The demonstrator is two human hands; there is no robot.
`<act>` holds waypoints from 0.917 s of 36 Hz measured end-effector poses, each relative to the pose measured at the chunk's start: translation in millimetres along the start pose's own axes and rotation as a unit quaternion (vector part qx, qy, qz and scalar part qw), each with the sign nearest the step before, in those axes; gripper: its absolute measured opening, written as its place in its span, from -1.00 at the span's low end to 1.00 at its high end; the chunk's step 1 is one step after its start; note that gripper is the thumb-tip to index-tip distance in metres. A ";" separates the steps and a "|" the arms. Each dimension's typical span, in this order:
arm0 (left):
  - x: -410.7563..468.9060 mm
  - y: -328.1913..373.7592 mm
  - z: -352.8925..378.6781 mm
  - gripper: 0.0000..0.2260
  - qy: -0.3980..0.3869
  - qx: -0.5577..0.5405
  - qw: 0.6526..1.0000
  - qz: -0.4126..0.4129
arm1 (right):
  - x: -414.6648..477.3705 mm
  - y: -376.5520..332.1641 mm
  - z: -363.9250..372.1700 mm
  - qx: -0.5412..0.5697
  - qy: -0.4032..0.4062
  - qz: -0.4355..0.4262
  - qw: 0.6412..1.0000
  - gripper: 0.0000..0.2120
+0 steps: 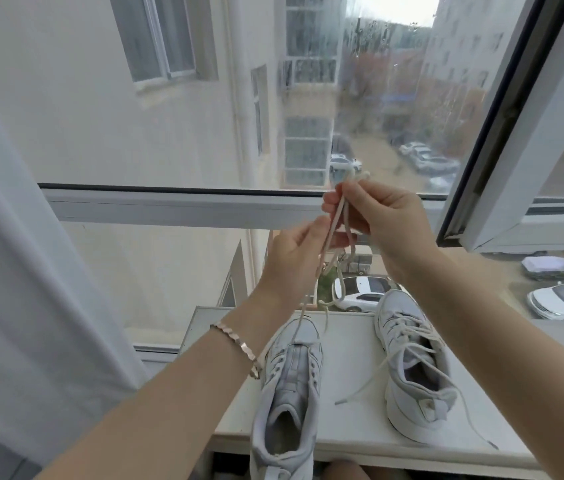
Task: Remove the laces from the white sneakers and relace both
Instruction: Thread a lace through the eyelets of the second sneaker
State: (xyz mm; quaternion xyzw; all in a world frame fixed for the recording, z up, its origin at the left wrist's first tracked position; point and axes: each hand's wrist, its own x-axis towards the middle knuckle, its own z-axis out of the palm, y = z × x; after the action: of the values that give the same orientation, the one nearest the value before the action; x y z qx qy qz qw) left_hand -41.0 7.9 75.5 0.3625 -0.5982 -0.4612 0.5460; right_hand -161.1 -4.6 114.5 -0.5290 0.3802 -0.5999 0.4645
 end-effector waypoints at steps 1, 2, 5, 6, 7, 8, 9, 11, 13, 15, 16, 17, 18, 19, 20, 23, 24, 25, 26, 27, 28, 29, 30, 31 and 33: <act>3.0 2.8 1.2 -0.76 -0.002 -0.013 1.000 -0.012 | 0.6 -2.6 0.3 -0.002 0.000 -0.005 1.000 -0.84; 5.0 4.2 2.7 -0.76 -0.009 -0.026 0.999 -0.024 | 0.3 -3.9 1.0 -0.010 -0.002 -0.012 1.000 -0.82; 6.5 4.7 4.2 -0.79 -0.020 -0.024 0.999 -0.028 | -1.2 -2.5 3.2 -0.038 0.007 -0.025 0.999 -0.78; 5.4 3.5 2.7 -0.80 -0.020 -0.016 0.999 -0.025 | -1.6 -2.9 3.6 -0.032 0.015 -0.023 0.999 -0.78; 4.1 1.2 0.1 -0.81 -0.021 -0.004 1.000 -0.023 | -1.3 -3.5 3.3 -0.020 0.026 -0.017 0.999 -0.79; 2.4 -2.4 -3.5 -0.80 -0.023 0.010 0.999 -0.025 | -0.5 -5.0 2.5 -0.005 0.039 -0.011 0.999 -0.80; -0.2 -6.7 -7.6 -0.79 -0.028 0.026 0.999 -0.031 | 0.8 -6.6 1.2 0.007 0.054 -0.007 0.998 -0.81; -7.0 -17.9 -16.1 -0.77 -0.046 0.059 0.996 -0.049 | 3.9 -8.2 -1.7 0.028 0.081 0.000 0.996 -0.82; -15.3 -30.9 -23.2 -0.76 -0.061 0.097 0.991 -0.074 | 7.1 -7.3 -3.7 0.048 0.101 0.014 0.994 -0.84; -23.9 -44.5 -28.4 -0.76 -0.085 0.137 0.980 -0.116 | 12.0 -5.6 -7.6 0.070 0.122 0.034 0.989 -0.85; -28.2 -51.6 -30.9 -0.76 -0.101 0.156 0.972 -0.141 | 15.3 -5.1 -10.3 0.085 0.137 0.044 0.986 -0.86; -31.9 -58.5 -33.3 -0.75 -0.115 0.173 0.964 -0.164 | 18.8 -3.8 -13.4 0.099 0.156 0.053 0.981 -0.87; -34.9 -64.6 -35.9 -0.74 -0.124 0.188 0.957 -0.184 | 21.8 -1.7 -16.9 0.112 0.176 0.065 0.976 -0.88; -36.6 -69.2 -38.5 -0.74 -0.125 0.197 0.952 -0.199 | 24.6 2.1 -21.1 0.120 0.194 0.078 0.971 -0.89; -36.9 -72.0 -40.7 -0.74 -0.119 0.199 0.950 -0.210 | 26.5 8.0 -25.2 0.121 0.207 0.092 0.966 -0.90; -32.9 -72.8 -43.6 -0.72 -0.085 0.166 0.956 -0.227 | 26.0 40.4 -36.9 0.031 0.208 0.166 0.964 -0.87; -30.2 -72.0 -43.5 -0.72 -0.073 0.158 0.958 -0.228 | 22.4 53.1 -38.4 -0.020 0.196 0.206 0.959 -0.80; -27.5 -72.0 -43.4 -0.73 -0.059 0.154 0.959 -0.229 | 16.8 66.3 -38.6 -0.068 0.178 0.251 0.949 -0.72; -25.4 -72.5 -43.3 -0.74 -0.046 0.152 0.960 -0.231 | 9.4 78.7 -37.7 -0.108 0.154 0.291 0.938 -0.67; -23.7 -73.7 -43.3 -0.75 -0.035 0.149 0.960 -0.233 | 1.0 91.2 -35.5 -0.141 0.127 0.322 0.927 -0.65; -22.4 -75.5 -43.6 -0.76 -0.029 0.142 0.962 -0.234 | -8.2 102.5 -33.0 -0.173 0.100 0.338 0.920 -0.67; -21.5 -76.9 -43.3 -0.77 -0.028 0.130 0.963 -0.232 | -17.7 113.0 -30.7 -0.209 0.068 0.337 0.915 -0.71; -21.1 -78.0 -42.5 -0.78 -0.030 0.119 0.965 -0.232 | -27.4 121.9 -28.5 -0.240 0.030 0.324 0.915 -0.75; -21.0 -78.5 -41.4 -0.78 -0.033 0.113 0.966 -0.231 | -35.7 128.5 -25.5 -0.264 -0.013 0.299 0.917 -0.75; -20.3 -78.9 -39.5 -0.79 -0.038 0.113 0.965 -0.232 | -46.5 136.2 -18.0 -0.278 -0.088 0.235 0.927 -0.72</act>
State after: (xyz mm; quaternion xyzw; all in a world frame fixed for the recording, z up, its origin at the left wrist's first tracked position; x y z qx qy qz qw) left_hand -4.6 -3.9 -6.6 0.5327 -0.5660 -0.5184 0.3565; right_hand -157.4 1.3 -30.4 -0.5830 0.6031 -0.2944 0.4579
